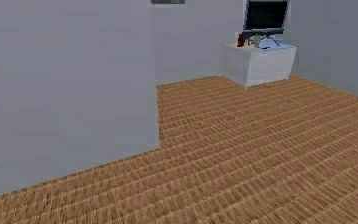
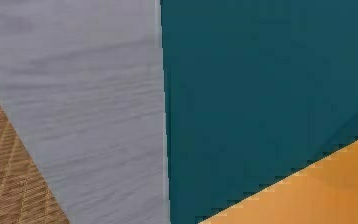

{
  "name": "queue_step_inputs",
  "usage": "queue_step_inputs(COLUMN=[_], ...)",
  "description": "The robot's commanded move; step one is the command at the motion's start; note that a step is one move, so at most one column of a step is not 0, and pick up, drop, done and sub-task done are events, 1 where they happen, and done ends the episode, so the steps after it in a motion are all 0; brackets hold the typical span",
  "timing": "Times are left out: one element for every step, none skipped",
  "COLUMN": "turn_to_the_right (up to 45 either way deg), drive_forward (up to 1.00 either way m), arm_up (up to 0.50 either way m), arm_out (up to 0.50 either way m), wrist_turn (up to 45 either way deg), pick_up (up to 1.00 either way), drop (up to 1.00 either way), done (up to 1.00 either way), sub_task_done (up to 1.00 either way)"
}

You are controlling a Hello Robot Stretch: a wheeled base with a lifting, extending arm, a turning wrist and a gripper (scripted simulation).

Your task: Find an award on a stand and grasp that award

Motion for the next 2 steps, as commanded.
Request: queue_step_inputs(turn_to_the_right=[15.0,0.0], drive_forward=[0.00,1.00], arm_up=[0.00,0.00], arm_out=[0.00,0.00], wrist_turn=[0.0,0.0], pick_up=[0.00,0.00], drop=[0.00,0.00], done=[0.00,0.00], sub_task_done=[0.00,0.00])
